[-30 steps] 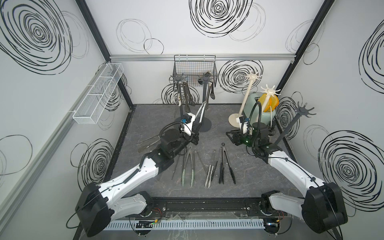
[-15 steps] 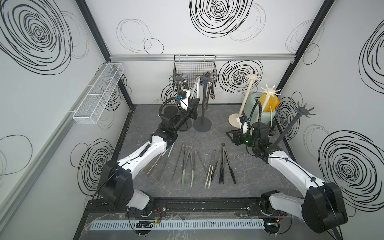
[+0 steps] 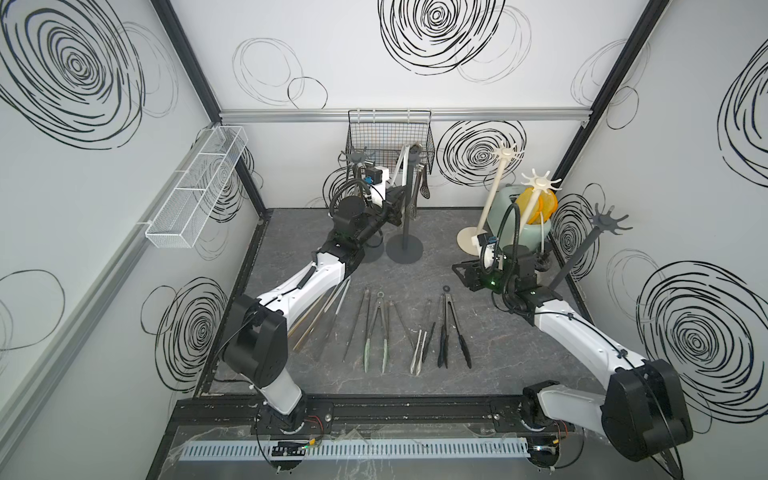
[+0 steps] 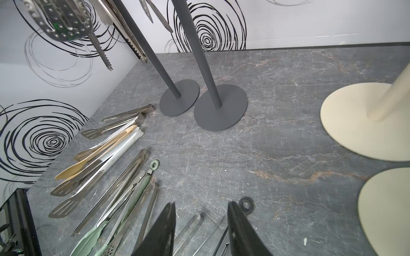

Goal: Hang food tongs on kitchen utensil racks
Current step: Hang the food tongs on the rack.

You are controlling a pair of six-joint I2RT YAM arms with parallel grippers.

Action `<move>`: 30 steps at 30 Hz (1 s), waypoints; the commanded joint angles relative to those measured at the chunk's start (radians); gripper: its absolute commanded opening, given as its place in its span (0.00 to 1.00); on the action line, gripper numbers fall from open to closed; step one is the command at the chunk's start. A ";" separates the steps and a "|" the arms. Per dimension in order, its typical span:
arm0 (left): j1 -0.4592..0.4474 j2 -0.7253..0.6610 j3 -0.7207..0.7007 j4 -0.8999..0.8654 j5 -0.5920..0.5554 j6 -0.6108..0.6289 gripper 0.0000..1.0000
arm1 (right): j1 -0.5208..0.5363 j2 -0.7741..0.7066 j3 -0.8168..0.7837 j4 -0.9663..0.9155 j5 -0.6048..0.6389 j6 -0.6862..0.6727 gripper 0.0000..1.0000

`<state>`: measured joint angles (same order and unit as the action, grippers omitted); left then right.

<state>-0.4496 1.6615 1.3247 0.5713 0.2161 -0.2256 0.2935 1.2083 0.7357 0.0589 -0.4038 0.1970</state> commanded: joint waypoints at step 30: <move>0.026 0.123 0.058 0.074 0.026 -0.009 0.00 | -0.004 0.013 0.002 -0.007 -0.003 -0.018 0.42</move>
<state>-0.4324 1.7844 1.3968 0.5571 0.2314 -0.2283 0.2928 1.2194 0.7357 0.0586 -0.4034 0.1936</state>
